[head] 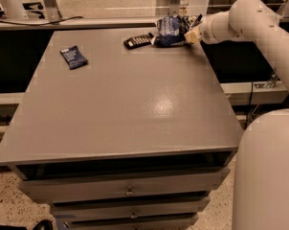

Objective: Move blue chip bag near rxbar chocolate

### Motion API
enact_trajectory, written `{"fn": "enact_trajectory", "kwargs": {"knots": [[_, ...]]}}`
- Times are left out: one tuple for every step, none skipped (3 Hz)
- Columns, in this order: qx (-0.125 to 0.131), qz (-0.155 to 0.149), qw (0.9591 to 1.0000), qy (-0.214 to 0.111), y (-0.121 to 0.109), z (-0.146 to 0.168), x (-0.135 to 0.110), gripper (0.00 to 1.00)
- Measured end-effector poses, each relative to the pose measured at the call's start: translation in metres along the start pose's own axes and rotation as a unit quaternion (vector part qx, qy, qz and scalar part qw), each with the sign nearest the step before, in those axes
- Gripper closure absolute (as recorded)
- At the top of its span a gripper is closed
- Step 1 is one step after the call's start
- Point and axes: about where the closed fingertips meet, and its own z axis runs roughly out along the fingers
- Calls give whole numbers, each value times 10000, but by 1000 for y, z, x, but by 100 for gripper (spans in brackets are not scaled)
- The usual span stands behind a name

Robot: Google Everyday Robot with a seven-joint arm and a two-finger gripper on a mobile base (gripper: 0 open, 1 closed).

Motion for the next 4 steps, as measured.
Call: {"fn": "enact_trajectory", "kwargs": {"knots": [[-79, 32, 10000, 26, 9, -2, 4, 59], [-127, 27, 9999, 19, 14, -7, 2, 36], [-140, -27, 9999, 41, 14, -13, 1, 12], [-130, -129, 9998, 63, 10, -22, -3, 0]]}}
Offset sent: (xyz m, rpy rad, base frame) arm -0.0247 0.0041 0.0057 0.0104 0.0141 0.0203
